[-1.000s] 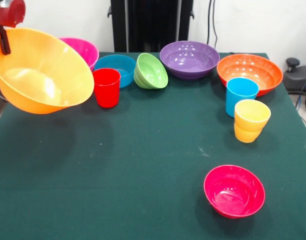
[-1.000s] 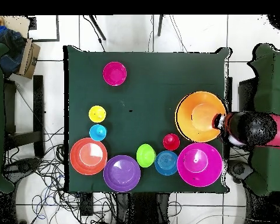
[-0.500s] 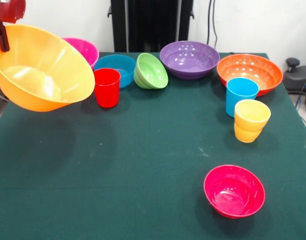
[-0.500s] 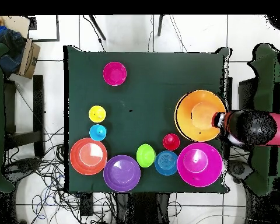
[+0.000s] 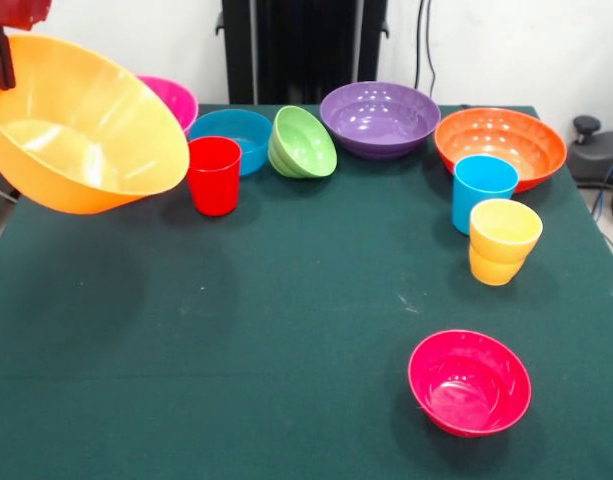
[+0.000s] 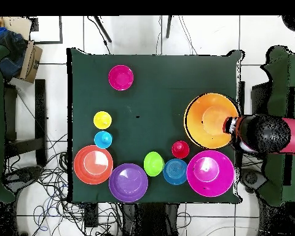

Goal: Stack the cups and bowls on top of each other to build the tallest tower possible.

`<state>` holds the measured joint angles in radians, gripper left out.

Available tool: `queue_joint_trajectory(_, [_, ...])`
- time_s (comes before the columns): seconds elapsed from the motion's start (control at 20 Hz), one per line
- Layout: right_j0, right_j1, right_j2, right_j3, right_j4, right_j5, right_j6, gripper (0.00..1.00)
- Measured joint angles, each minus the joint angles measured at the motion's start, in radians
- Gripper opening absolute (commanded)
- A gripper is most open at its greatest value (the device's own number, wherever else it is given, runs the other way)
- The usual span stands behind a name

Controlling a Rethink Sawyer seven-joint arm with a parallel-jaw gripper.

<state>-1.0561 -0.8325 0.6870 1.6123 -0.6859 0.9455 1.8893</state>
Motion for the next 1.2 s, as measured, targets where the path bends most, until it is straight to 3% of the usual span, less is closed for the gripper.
queue_joint_trajectory(0.5, [0.026,-0.072,0.001,0.035,0.001,0.000,0.000,0.00])
queue_joint_trajectory(1.2, [0.026,-0.065,0.000,0.035,-0.005,0.000,0.000,0.00])
